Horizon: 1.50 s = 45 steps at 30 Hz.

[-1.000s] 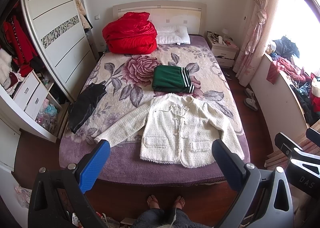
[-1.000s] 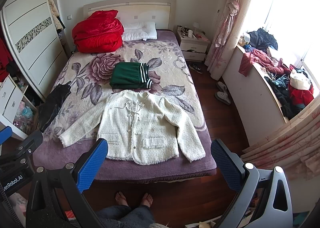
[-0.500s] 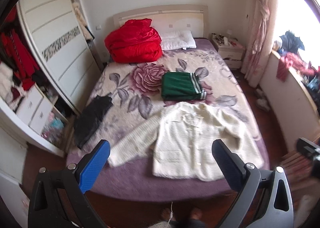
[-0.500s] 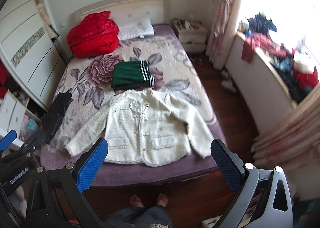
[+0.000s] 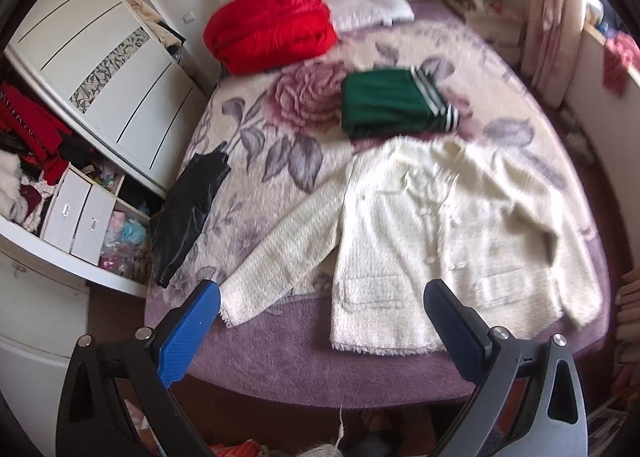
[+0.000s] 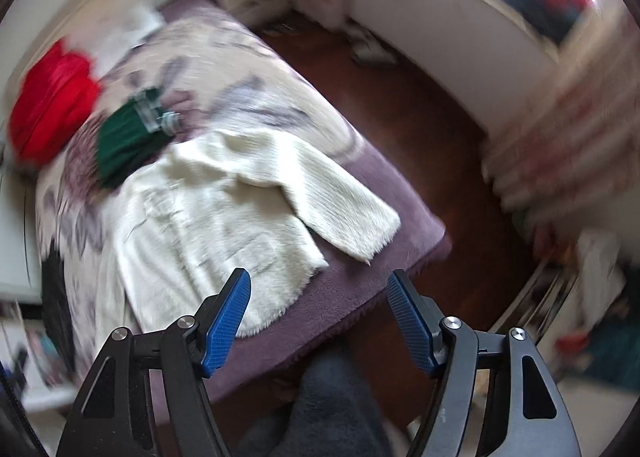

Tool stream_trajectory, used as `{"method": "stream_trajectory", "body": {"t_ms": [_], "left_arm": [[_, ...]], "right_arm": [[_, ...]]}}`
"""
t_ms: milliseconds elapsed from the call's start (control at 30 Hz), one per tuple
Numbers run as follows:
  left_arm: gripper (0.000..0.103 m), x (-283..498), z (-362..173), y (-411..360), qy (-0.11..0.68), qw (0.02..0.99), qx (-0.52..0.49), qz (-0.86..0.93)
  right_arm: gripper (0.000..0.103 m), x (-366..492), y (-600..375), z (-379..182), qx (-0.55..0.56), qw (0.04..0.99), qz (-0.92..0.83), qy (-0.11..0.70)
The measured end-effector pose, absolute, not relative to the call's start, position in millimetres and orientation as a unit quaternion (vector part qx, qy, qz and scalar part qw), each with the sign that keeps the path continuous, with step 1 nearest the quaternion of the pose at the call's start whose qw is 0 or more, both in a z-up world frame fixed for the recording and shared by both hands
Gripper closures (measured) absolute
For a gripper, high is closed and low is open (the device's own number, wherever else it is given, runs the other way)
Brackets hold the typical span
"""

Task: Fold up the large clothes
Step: 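Move both tools to the jacket and grasp a sleeve cuff with the right gripper, then lift the sleeve with the right gripper and fold it across the jacket body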

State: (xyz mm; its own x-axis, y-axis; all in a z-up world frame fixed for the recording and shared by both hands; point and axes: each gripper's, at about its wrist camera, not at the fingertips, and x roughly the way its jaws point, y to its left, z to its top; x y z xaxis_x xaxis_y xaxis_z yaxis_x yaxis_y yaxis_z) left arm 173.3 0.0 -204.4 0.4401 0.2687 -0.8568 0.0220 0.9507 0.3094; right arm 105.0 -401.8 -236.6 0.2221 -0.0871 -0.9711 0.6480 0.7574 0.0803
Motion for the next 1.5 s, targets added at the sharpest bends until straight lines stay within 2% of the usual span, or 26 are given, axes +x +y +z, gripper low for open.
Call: {"method": "stream_trajectory", "body": {"t_ms": [67, 167, 333, 500, 533, 633, 833, 867, 1000, 1033, 1067, 1133, 1200, 1400, 1500], "left_arm": [[0.0, 187, -230, -12, 0.531, 0.828, 0.157, 0.085], [0.0, 212, -285, -29, 0.562, 0.803, 0.173, 0.099], [0.0, 243, -375, -55, 0.605, 0.771, 0.163, 0.117], [0.0, 270, -450, -92, 0.631, 0.748, 0.176, 0.106], [0.0, 273, -459, -99, 0.632, 0.747, 0.18, 0.1], [0.0, 282, -484, -126, 0.633, 0.744, 0.198, 0.076], [0.0, 287, -513, -164, 0.64, 0.742, 0.197, 0.035], [0.0, 287, -517, -168, 0.643, 0.739, 0.197, 0.031], [0.0, 289, -524, -180, 0.646, 0.737, 0.2, 0.014], [0.0, 289, -526, -183, 0.644, 0.737, 0.204, 0.009], [0.0, 288, -530, -188, 0.642, 0.738, 0.21, 0.006], [0.0, 293, -539, -196, 0.632, 0.745, 0.211, -0.003], [0.0, 300, -551, -207, 0.627, 0.749, 0.213, -0.017], [0.0, 317, -591, -222, 0.654, 0.729, 0.2, -0.021], [0.0, 322, -596, -216, 0.668, 0.725, 0.169, -0.016]], "right_arm": [[0.022, 108, -451, -292, 0.299, 0.713, -0.257, 0.579], [0.022, 110, -528, -408, 0.385, 0.657, -0.27, 0.589], [0.022, 109, -594, -582, 0.438, 0.59, -0.295, 0.61], [0.024, 112, -603, -690, 0.52, 0.532, -0.28, 0.607], [0.036, 116, -601, -696, 0.51, 0.542, -0.279, 0.607], [0.088, 128, -598, -692, 0.457, 0.587, -0.26, 0.616], [0.089, 137, -648, -644, 0.403, 0.651, -0.313, 0.563], [0.086, 141, -662, -646, 0.4, 0.656, -0.313, 0.558], [0.072, 138, -689, -661, 0.44, 0.627, -0.321, 0.557], [0.058, 129, -690, -659, 0.443, 0.625, -0.334, 0.549], [0.05, 119, -686, -650, 0.432, 0.618, -0.36, 0.549], [0.049, 96, -673, -636, 0.438, 0.615, -0.374, 0.538], [0.049, 77, -654, -641, 0.5, 0.61, -0.34, 0.512], [0.049, 98, -588, -717, 0.678, 0.562, -0.219, 0.42], [0.048, 109, -581, -761, 0.75, 0.539, -0.224, 0.31]]}}
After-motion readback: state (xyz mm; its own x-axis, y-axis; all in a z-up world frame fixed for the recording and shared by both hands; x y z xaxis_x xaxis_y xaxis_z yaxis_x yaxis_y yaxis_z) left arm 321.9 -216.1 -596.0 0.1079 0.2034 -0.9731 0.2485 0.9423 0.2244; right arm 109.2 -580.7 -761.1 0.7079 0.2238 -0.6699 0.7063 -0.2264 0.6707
